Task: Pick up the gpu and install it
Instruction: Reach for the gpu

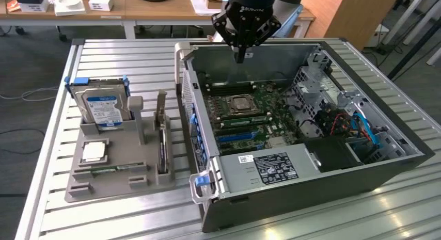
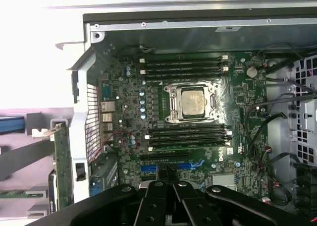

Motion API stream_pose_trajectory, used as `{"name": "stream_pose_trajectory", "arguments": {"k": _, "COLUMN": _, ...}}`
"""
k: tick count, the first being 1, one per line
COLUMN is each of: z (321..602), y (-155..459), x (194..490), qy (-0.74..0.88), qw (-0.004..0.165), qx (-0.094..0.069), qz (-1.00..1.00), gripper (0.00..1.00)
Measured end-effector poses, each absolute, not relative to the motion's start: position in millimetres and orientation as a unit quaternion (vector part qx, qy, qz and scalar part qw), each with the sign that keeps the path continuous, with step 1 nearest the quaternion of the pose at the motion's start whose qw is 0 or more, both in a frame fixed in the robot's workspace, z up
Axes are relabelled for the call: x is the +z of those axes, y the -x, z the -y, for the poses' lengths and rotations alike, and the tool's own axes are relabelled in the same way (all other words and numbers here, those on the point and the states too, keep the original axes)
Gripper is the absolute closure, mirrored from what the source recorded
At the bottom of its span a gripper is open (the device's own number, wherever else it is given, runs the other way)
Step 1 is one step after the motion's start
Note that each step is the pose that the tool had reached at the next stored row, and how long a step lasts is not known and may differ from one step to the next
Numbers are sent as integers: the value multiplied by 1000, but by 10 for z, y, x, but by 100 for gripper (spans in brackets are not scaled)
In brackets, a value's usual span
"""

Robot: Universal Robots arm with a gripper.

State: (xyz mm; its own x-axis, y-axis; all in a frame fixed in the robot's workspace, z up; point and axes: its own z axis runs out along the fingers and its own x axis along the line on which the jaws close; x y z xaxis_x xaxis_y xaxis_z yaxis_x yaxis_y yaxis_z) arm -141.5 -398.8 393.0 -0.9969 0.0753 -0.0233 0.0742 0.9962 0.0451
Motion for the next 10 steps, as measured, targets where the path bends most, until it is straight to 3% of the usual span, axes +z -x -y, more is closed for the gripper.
{"name": "stream_pose_trajectory", "arguments": {"k": 10, "z": 3988, "y": 1645, "x": 3924, "qy": -37, "qw": 12, "qx": 22, "qz": -999, "gripper": 89}}
